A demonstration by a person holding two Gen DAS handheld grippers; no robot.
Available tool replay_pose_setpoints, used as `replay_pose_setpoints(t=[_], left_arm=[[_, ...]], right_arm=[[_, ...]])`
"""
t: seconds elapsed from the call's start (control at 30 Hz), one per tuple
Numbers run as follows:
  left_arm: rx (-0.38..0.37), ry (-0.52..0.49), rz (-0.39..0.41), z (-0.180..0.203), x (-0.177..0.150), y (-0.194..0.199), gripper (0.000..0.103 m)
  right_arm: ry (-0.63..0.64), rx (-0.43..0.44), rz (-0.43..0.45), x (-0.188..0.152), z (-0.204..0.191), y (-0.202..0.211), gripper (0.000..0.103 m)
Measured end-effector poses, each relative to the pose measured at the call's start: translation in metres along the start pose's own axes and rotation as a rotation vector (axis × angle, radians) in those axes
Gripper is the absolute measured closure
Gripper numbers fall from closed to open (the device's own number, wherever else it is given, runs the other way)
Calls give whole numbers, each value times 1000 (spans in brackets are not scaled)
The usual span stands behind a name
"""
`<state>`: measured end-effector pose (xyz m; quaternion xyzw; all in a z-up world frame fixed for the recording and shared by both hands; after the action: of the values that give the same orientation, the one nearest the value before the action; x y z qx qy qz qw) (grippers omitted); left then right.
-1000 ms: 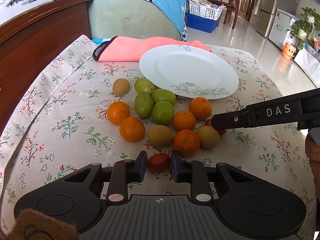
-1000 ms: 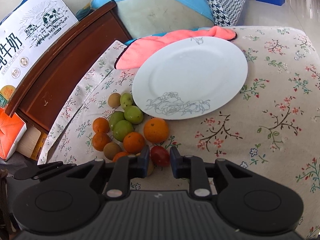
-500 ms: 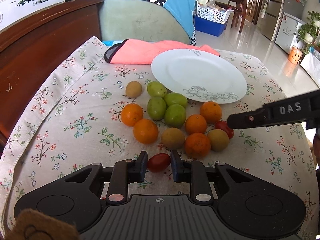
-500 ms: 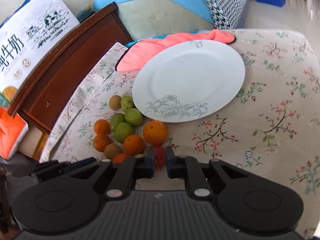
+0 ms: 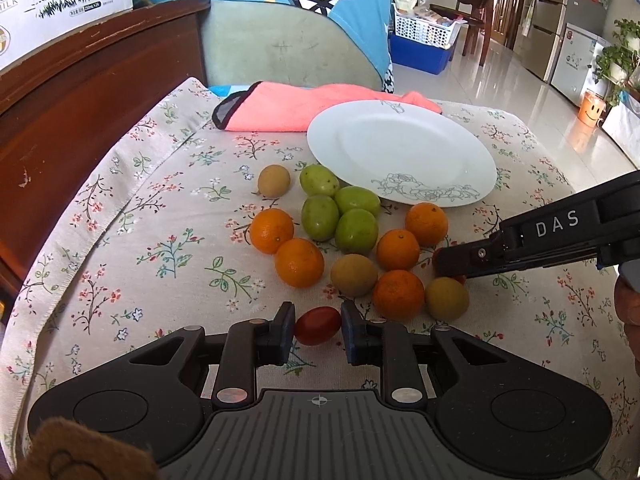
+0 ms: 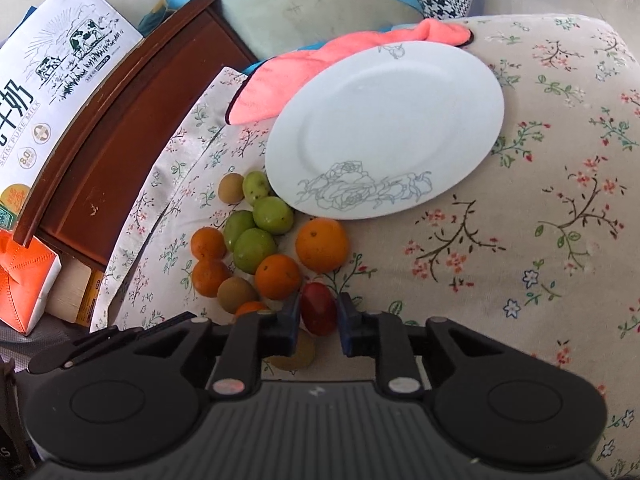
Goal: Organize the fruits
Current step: 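Close the left tool on the red cherry tomato and lift it, then carry the tomato over the white plate and release it with the left tool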
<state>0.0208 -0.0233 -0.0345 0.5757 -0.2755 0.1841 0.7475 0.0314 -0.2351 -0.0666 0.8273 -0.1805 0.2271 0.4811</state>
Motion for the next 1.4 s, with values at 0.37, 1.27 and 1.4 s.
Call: replay_pose_setpoints(t=[0.37, 1.27, 1.4], left_arm=[[-24, 41, 38, -1, 11, 8, 81], [-134, 76, 62, 40, 92, -33, 81], [-136, 60, 50, 46, 97, -43, 81]], right_arm=[[-15, -14, 63, 8, 5, 17, 83], [137, -124, 109, 49, 23, 19, 83], [135, -118, 104, 52, 26, 15, 83]])
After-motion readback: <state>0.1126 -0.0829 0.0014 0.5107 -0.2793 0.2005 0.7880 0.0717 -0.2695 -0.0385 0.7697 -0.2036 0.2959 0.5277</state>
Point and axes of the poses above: each gripper's, at about its wrist camera, not at the fingertips, and y roughly against the way its jaws point, z to its right, x to its top, the point moved 2 cm from there along -y, roughly the way its jaws point, and after that the axes turned 15 degrees about y, right-handed, at the moved point
